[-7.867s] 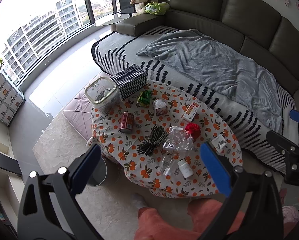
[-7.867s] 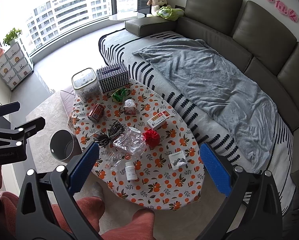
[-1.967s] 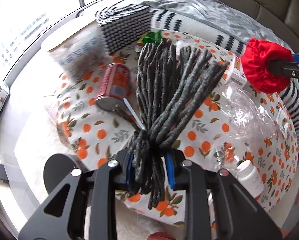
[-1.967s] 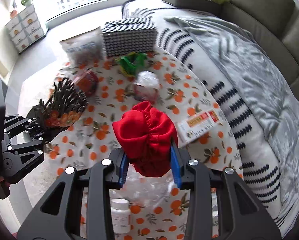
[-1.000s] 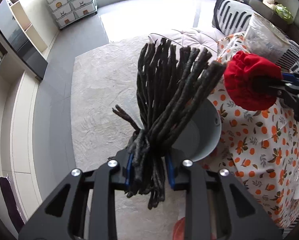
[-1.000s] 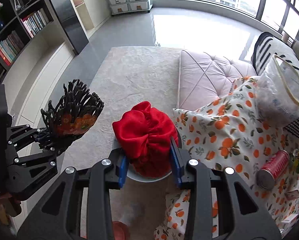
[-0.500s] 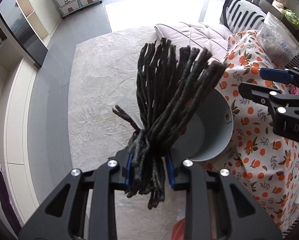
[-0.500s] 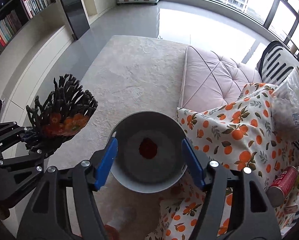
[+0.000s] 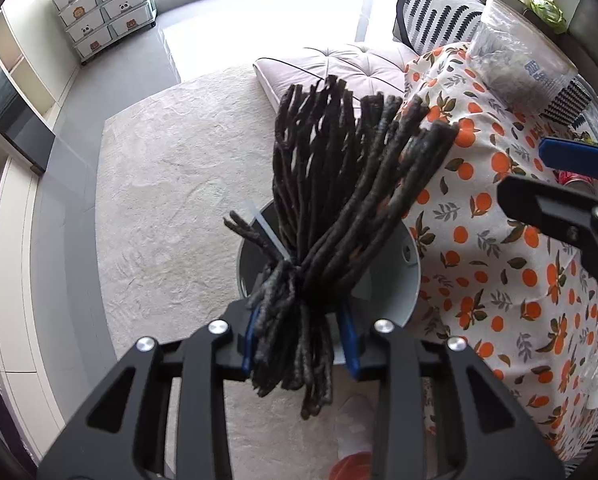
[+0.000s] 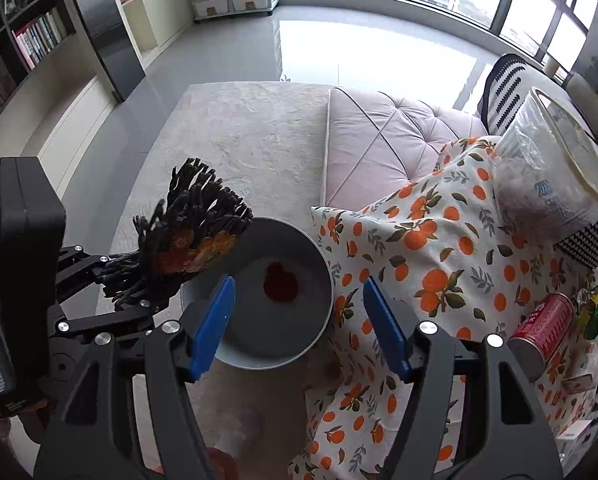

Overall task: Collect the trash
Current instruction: 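Carry both items over the grey bin and open both tools to drop them, then grasp the white pill bottle with the left tool while the right tool grasps the plastic packet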

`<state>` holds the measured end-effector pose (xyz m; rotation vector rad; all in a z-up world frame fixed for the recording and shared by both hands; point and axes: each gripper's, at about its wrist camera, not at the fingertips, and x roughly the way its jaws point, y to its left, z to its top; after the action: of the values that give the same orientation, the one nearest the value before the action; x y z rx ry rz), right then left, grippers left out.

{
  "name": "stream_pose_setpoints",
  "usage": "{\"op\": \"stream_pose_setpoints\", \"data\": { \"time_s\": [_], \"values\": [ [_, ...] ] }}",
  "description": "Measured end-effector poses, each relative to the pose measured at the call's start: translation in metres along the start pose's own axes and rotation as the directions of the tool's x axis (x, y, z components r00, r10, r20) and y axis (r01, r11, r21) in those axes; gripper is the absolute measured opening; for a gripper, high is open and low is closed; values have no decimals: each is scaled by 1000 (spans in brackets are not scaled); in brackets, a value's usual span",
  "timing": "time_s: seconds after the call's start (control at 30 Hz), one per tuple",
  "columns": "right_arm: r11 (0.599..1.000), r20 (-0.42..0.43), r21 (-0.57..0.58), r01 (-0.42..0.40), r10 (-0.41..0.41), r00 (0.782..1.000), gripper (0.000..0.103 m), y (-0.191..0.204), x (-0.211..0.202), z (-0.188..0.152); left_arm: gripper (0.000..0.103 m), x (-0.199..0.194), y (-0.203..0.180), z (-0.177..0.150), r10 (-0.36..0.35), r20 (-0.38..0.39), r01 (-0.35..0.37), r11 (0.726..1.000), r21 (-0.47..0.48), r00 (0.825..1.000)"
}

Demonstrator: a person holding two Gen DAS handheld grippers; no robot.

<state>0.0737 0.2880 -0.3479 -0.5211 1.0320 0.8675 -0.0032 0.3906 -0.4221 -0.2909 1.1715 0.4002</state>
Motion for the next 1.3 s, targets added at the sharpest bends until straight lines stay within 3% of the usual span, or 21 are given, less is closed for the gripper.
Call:
{"op": "stream_pose_setpoints", "data": {
  "time_s": [0.07,0.1,0.2,0.53,0.83,1.07,1.3],
  "values": [
    [1000,1,18,6,-6,1000,64,-5,0,-2,52,7,-4,2,-1,-7,1,1000,2,1000],
    [1000,1,25,10,-10,1000,64,-8,-1,-3,65,10,-5,3,6,-11,-6,1000,-2,1000],
    [999,1,44,16,-16,1000,64,-13,-3,-5,72,13,-6,6,-3,-26,2,1000,-20,1000],
    [995,10,90,33,-34,999,64,-28,-30,-22,73,-18,-23,0,13,-36,-11,999,42,999],
    [972,38,223,69,-79,996,64,-78,-92,-72,73,-67,-93,-20,-19,-44,25,990,136,999],
    [937,53,328,119,-144,988,64,-138,-160,-147,73,-109,-188,-45,-75,-39,81,974,212,996],
    [875,5,436,210,-235,972,64,-207,-224,-256,73,-139,-304,-93,-159,-72,174,939,298,985]
  ]
}}
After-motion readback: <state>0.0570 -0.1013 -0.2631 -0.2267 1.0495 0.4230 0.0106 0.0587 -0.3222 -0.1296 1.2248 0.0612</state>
